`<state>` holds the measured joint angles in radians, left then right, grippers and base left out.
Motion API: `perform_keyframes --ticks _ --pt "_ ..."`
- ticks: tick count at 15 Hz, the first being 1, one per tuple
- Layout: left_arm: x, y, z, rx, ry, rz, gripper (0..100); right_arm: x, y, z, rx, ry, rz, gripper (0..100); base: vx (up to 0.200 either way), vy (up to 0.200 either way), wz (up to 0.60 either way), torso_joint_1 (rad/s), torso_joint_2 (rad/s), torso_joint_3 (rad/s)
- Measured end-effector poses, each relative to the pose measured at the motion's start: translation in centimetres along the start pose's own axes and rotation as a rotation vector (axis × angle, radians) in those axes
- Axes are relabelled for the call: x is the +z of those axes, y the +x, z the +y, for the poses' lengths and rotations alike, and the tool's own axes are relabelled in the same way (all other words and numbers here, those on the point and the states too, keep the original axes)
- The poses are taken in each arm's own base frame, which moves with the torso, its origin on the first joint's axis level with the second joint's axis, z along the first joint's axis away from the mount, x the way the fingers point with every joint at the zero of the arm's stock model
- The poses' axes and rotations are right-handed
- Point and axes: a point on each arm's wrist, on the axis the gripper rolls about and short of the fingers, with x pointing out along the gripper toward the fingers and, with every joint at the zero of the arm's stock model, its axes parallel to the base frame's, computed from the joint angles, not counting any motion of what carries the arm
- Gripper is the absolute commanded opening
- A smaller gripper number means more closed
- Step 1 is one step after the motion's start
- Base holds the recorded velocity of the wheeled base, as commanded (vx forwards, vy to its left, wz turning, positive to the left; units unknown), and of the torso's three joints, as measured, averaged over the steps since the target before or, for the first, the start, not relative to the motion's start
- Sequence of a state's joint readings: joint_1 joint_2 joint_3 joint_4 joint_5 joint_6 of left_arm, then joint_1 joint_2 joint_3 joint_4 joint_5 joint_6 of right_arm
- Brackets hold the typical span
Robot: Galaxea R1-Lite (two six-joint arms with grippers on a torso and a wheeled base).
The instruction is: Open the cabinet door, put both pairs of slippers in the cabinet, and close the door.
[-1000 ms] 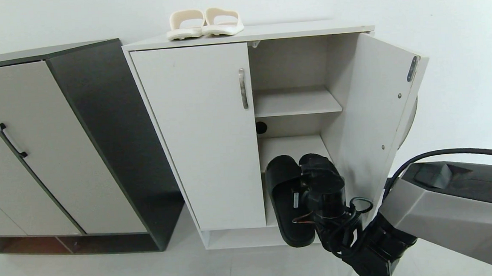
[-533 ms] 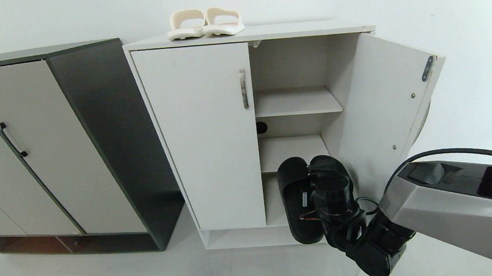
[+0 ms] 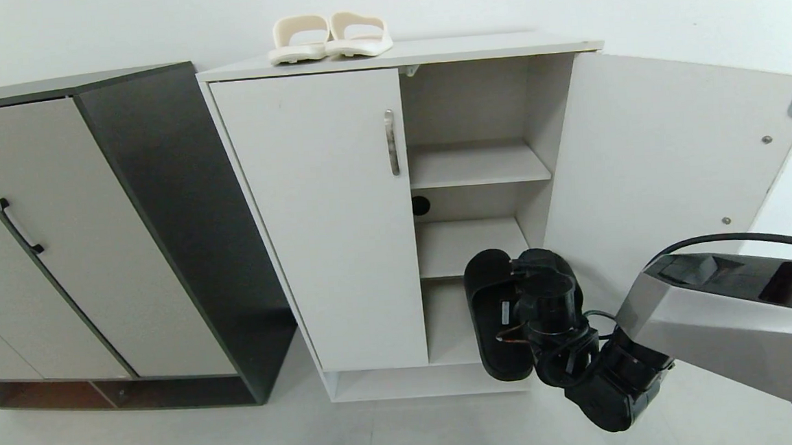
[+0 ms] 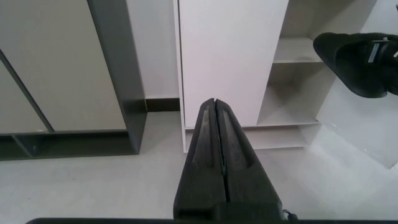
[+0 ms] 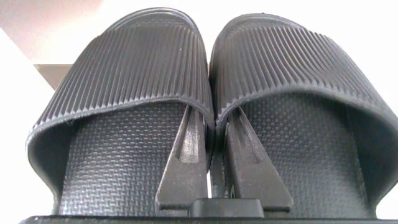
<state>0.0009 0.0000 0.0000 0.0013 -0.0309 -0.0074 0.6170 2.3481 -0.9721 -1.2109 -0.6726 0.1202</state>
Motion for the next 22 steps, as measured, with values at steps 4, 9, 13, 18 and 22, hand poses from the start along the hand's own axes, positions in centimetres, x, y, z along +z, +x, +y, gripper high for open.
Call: perform_keyframes --ticks 4,9,13,18,22 --pt "0.0 0.0 0.0 0.001 0.002 0.0 0 0.1 0.0 0.1 0.003 0.001 -0.004 0 0.0 0.0 0.0 0.0 0.0 0.0" --pt "0.0 0.0 0.0 0.0 0.002 0.0 0 0.0 -1.0 1.4 0.042 -0.003 -0.006 0 0.0 0.0 0.0 0.0 0.0 0.0" --pt "0.0 0.0 0.0 -0.001 0.005 0.0 0 0.2 -1.6 3.9 0.114 -0.028 -0.026 0 0.0 0.0 0.0 0.0 0.0 0.0" --pt "0.0 0.0 0.0 -0.004 0.022 0.0 0 -0.6 -0.9 4.3 0.127 -0.044 -0.008 0 0.0 0.0 0.0 0.0 0.0 -0.031" --pt "0.0 0.0 0.0 -0.007 0.026 0.002 0 -1.1 -0.6 4.1 0.134 -0.075 0.036 0 0.0 0.0 0.0 0.005 0.01 -0.183"
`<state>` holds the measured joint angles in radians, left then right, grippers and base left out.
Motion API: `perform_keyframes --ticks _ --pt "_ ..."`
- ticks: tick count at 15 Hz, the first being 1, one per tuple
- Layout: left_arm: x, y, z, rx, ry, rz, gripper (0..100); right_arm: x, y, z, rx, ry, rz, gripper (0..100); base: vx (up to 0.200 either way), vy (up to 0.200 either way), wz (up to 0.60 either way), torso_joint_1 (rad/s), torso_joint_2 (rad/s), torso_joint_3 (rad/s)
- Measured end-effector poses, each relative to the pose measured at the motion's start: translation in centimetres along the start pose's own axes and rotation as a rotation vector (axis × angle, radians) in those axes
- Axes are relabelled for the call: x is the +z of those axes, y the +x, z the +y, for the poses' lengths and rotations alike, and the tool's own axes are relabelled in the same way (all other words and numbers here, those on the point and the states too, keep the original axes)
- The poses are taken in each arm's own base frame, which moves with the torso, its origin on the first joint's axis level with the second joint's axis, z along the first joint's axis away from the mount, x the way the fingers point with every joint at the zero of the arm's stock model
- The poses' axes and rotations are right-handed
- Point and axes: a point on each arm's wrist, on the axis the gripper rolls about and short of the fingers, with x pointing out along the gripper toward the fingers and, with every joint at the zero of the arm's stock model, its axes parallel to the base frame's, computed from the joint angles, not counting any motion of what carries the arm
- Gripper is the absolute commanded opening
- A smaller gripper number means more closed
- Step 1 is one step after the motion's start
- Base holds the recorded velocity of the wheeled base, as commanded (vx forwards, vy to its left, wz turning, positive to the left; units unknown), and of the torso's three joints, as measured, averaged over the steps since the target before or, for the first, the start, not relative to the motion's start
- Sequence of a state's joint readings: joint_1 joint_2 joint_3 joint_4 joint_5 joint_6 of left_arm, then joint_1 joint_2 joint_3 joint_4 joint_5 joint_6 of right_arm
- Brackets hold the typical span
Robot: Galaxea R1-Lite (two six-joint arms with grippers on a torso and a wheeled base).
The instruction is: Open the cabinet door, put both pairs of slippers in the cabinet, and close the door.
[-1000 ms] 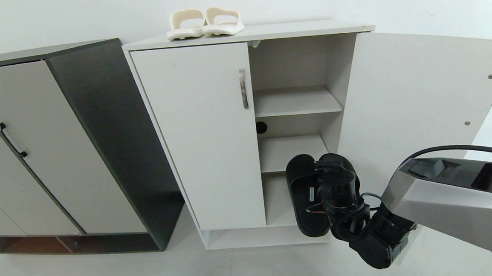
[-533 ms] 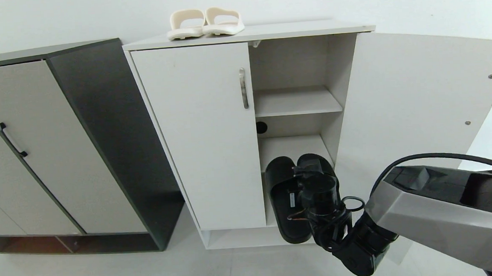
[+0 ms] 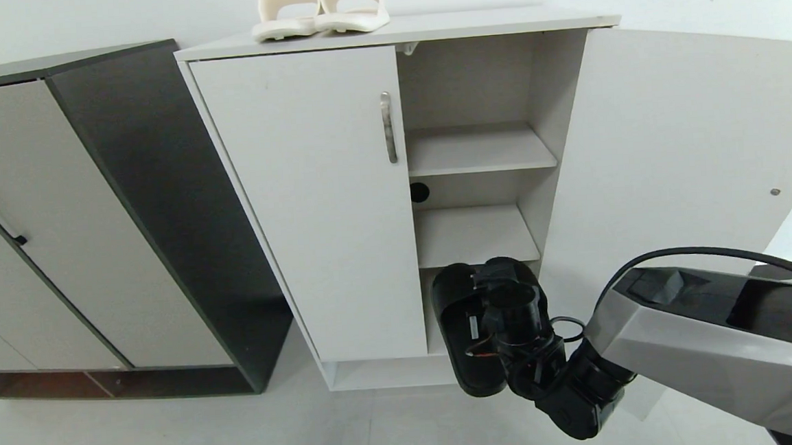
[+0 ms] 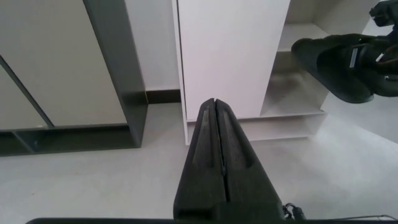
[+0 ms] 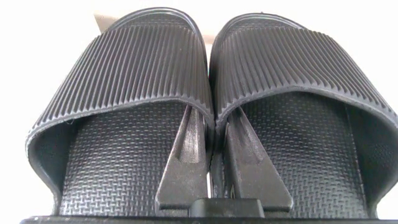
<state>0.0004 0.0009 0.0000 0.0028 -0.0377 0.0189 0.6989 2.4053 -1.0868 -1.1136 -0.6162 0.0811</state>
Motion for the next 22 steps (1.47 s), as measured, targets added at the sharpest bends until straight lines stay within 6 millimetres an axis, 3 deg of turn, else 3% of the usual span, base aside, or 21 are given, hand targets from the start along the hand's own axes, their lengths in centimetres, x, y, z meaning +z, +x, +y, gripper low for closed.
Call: perform_keyframes --ticks 4,10,18,22 --pt "0.0 0.0 0.0 -0.001 0.003 0.001 0 0.9 0.2 0.2 0.011 0.009 -0.009 0 0.0 0.0 0.0 0.005 0.0 -0.2" --pt "0.0 0.0 0.0 0.0 0.003 0.001 0 4.3 -1.3 -0.2 0.017 0.084 -0.126 0 0.0 0.0 0.0 0.003 0.0 -0.086" --pt "0.0 0.0 0.0 0.001 0.004 0.001 0 3.8 -1.1 -0.8 0.003 0.081 -0.106 0 0.0 0.0 0.0 0.0 0.0 0.0" --pt "0.0 0.0 0.0 0.001 0.002 0.001 0 3.8 -1.0 -0.8 0.002 0.082 -0.107 0 0.2 0.0 0.0 -0.002 0.0 0.006"
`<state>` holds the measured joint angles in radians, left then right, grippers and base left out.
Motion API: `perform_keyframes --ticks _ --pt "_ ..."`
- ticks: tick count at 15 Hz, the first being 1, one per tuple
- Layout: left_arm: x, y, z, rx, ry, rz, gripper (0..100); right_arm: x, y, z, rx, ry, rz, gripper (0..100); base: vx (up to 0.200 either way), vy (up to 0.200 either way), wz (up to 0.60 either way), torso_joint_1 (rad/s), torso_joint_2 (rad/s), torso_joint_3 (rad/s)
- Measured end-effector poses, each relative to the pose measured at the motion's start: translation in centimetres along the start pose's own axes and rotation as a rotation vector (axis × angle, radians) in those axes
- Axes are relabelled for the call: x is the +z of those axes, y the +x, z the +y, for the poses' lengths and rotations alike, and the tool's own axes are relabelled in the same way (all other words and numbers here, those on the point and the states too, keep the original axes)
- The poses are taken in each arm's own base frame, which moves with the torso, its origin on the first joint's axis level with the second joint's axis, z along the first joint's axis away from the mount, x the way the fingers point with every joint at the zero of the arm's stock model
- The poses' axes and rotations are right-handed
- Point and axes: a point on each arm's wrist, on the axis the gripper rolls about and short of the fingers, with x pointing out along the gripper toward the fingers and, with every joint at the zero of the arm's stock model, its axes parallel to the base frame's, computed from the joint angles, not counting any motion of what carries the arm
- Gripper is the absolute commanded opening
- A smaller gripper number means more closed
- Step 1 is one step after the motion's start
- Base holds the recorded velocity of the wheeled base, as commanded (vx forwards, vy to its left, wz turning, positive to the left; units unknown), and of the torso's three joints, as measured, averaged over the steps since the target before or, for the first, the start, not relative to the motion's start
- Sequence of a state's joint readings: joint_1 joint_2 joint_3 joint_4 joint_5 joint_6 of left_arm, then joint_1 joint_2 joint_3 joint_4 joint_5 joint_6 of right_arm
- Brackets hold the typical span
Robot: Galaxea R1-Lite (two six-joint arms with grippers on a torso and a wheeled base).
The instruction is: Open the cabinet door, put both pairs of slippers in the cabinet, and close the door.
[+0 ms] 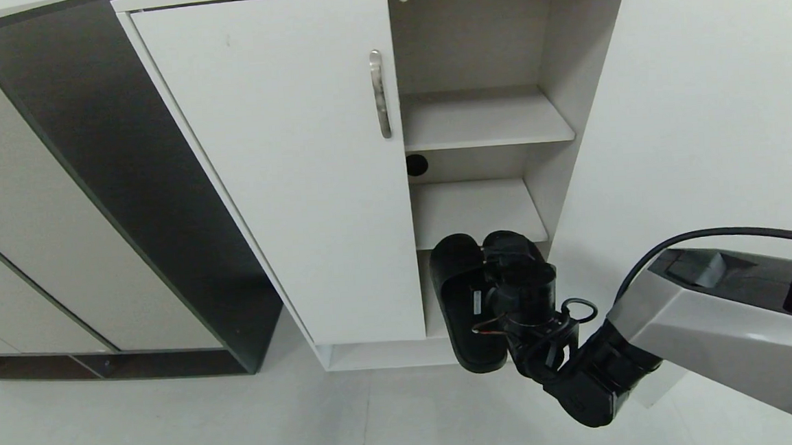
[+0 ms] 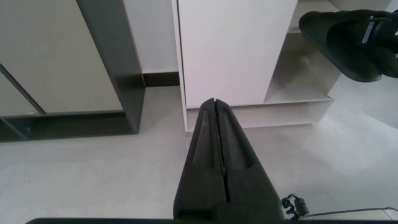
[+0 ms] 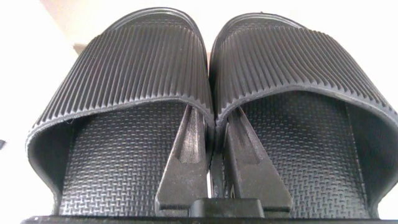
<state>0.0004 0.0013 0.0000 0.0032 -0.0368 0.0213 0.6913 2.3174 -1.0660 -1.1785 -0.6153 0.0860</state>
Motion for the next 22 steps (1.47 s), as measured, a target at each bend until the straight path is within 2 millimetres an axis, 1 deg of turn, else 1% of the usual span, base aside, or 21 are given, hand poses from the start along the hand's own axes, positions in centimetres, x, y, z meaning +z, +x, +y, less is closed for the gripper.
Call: perform_keyframes --ticks 5,11,16,19,22 --pt "0.0 0.0 0.0 0.0 0.0 0.0 0 0.1 0.3 -0.2 -0.007 -0.002 -0.003 0 0.2 0.0 0.0 0.003 0.0 -0.001" --pt "0.0 0.0 0.0 0.002 -0.003 0.0 0 0.4 1.6 0.0 -0.018 0.017 -0.027 0 0.0 0.0 0.0 0.0 0.0 0.0" --pt "0.0 0.0 0.0 0.003 -0.005 0.0 0 0.5 4.1 -0.7 -0.061 0.024 -0.036 0 0.0 0.0 0.0 0.0 0.0 0.0" --pt "0.0 0.0 0.0 0.003 -0.004 -0.001 0 0.8 5.0 -0.7 -0.072 0.023 -0.033 0 0.0 0.0 0.0 0.0 0.0 0.0" --pt "0.0 0.0 0.0 0.003 -0.004 -0.001 0 0.5 5.3 -0.8 -0.075 0.022 -0.031 0 0.2 0.0 0.0 -0.007 0.0 0.001"
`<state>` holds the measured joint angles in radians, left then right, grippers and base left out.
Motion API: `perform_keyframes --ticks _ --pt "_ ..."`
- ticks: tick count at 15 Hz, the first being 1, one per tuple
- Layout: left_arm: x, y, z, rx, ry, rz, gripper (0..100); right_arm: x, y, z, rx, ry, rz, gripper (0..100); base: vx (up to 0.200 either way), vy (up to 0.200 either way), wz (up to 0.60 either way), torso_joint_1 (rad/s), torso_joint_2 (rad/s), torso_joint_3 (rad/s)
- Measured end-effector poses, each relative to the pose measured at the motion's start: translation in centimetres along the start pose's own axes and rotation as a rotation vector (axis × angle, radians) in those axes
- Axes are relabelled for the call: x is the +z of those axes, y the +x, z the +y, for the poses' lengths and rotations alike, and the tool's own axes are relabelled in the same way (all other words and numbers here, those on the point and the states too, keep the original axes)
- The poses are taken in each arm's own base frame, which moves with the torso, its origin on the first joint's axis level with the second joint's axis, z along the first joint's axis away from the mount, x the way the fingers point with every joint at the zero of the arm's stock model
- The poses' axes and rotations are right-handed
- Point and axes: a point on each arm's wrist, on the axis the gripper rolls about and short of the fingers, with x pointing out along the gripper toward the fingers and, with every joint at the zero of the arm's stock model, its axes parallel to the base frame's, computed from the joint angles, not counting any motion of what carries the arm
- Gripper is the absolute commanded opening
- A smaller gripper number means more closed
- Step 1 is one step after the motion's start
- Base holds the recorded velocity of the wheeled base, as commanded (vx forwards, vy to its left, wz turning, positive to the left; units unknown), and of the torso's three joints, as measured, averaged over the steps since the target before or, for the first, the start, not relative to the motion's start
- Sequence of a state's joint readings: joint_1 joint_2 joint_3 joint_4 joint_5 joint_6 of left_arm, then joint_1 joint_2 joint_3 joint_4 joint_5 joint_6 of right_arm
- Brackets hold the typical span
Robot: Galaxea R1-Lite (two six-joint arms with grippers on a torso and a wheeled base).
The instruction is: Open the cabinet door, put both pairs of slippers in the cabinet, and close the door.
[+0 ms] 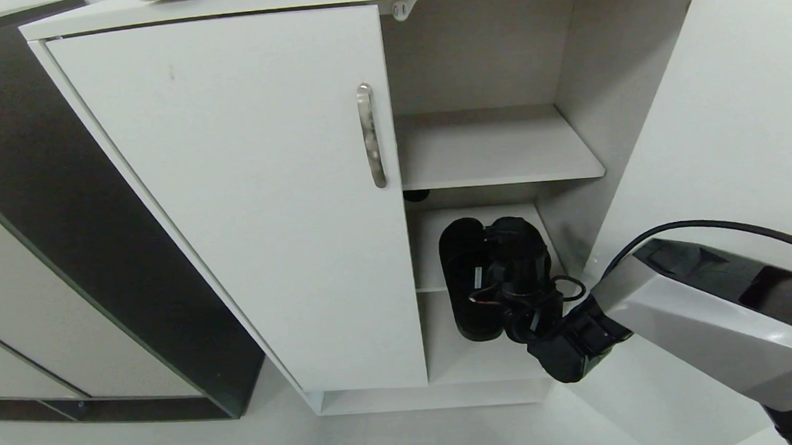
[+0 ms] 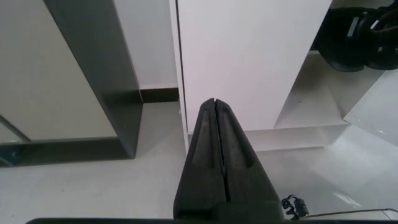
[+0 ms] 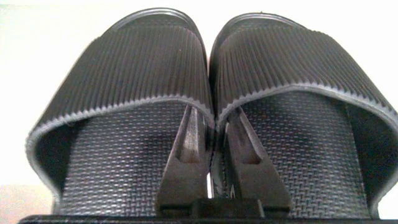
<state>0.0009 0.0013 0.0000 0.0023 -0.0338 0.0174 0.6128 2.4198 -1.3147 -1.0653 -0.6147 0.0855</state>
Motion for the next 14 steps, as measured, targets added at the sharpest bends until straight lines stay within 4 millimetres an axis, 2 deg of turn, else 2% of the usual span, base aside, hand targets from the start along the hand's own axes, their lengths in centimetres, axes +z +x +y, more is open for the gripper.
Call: perform_keyframes --ticks 5,8,14 --pt "0.0 0.0 0.0 0.0 0.0 0.0 0 -0.2 0.2 0.1 -0.001 -0.001 0.001 0 0.0 0.0 0.0 0.0 0.0 0.0" --pt "0.0 0.0 0.0 0.0 -0.001 0.0 0 -0.1 1.0 -0.3 -0.017 -0.005 0.007 0 0.0 0.0 0.0 0.0 0.0 0.0" --pt "0.0 0.0 0.0 0.0 -0.002 0.0 0 0.9 2.9 0.5 -0.023 0.008 -0.013 0 0.0 0.0 0.0 0.0 0.0 0.0"
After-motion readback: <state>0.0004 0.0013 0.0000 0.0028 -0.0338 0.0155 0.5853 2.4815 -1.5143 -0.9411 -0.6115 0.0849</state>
